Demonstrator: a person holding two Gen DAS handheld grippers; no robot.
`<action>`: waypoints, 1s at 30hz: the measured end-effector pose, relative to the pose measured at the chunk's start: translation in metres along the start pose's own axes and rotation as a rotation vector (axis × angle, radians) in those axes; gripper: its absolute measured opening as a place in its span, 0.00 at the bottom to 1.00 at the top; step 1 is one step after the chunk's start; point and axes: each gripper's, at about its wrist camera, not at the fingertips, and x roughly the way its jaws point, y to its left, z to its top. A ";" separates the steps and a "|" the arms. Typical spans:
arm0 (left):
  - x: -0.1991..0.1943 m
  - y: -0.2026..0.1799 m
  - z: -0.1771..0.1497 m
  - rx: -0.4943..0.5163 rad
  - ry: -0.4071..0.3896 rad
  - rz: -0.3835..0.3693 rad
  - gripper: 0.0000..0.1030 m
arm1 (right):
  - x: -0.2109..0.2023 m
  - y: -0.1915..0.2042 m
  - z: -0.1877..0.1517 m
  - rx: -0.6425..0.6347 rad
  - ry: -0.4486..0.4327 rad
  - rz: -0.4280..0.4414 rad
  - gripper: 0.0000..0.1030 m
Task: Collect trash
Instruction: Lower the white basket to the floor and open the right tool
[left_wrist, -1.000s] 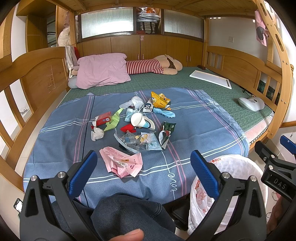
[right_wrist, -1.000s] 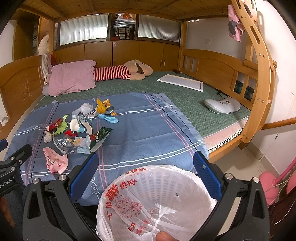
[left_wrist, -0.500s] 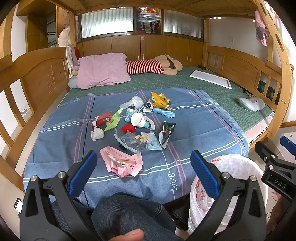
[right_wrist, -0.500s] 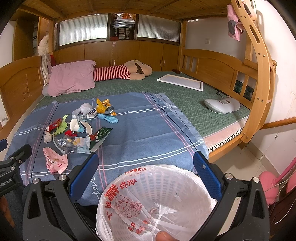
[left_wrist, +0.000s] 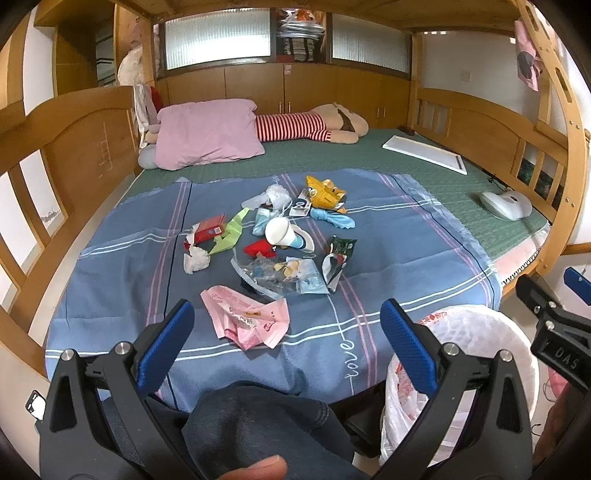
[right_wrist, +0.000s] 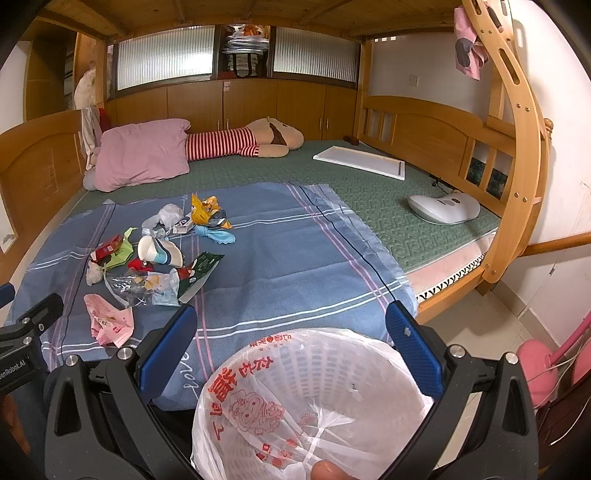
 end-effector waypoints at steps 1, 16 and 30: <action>0.002 0.002 0.001 -0.006 0.005 0.003 0.97 | 0.001 0.001 0.000 -0.001 -0.003 -0.004 0.97; 0.082 0.148 0.034 -0.302 0.051 0.179 0.88 | 0.080 0.067 0.029 -0.110 -0.057 0.088 0.97; 0.195 0.156 0.003 -0.366 0.369 -0.170 0.84 | 0.216 0.145 0.025 0.028 0.337 0.212 0.81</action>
